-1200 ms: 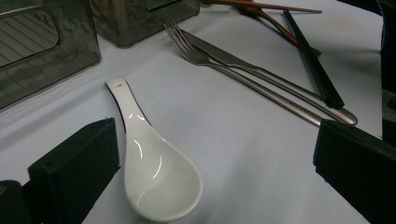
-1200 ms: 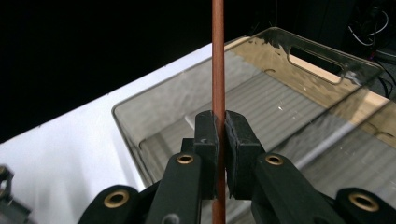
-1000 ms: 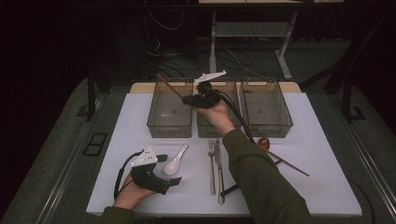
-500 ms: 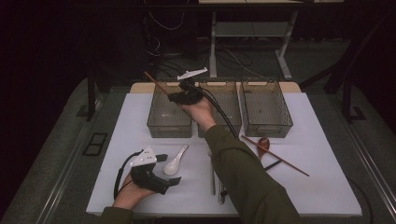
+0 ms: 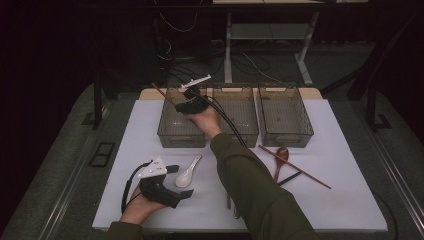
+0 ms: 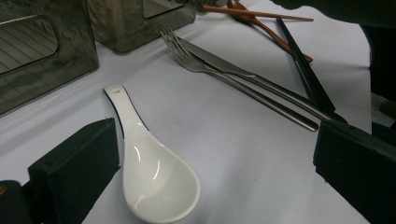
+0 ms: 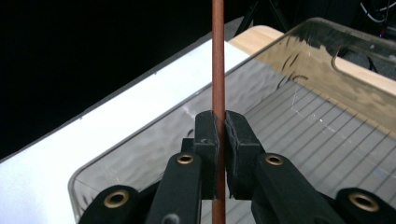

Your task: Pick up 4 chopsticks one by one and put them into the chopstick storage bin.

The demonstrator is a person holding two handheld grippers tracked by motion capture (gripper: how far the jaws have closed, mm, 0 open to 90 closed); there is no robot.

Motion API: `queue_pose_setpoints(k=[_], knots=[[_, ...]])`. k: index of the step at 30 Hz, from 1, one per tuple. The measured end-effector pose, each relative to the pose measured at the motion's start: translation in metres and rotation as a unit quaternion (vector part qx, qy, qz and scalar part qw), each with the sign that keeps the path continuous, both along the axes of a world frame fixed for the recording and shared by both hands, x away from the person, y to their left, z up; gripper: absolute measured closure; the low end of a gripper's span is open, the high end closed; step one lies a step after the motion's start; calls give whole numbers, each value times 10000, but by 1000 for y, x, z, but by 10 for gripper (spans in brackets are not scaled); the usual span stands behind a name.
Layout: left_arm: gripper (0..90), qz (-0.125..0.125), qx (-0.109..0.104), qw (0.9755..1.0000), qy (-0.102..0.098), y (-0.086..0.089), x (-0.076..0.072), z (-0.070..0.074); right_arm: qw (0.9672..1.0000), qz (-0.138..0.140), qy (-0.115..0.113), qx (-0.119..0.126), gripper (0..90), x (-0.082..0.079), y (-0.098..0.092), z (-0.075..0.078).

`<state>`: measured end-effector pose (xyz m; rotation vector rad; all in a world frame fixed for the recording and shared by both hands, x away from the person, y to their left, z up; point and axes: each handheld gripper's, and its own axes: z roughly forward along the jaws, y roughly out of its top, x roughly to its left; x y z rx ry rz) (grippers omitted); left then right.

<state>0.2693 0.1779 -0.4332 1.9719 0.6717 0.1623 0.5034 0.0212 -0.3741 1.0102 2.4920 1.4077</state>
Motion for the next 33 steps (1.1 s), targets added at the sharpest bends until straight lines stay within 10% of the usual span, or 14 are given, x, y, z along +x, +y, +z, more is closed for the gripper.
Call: queue_pose_setpoints(k=[18, 33], knots=[[0, -23, 30, 10000, 5, -1, -1, -1, 9996, 50, 84, -261, 541, -5, -6, 5], [0, -43, 121, 9999, 2, -3, -1, -2, 9989, 460, -48, 73, 414, -31, -68, 24]])
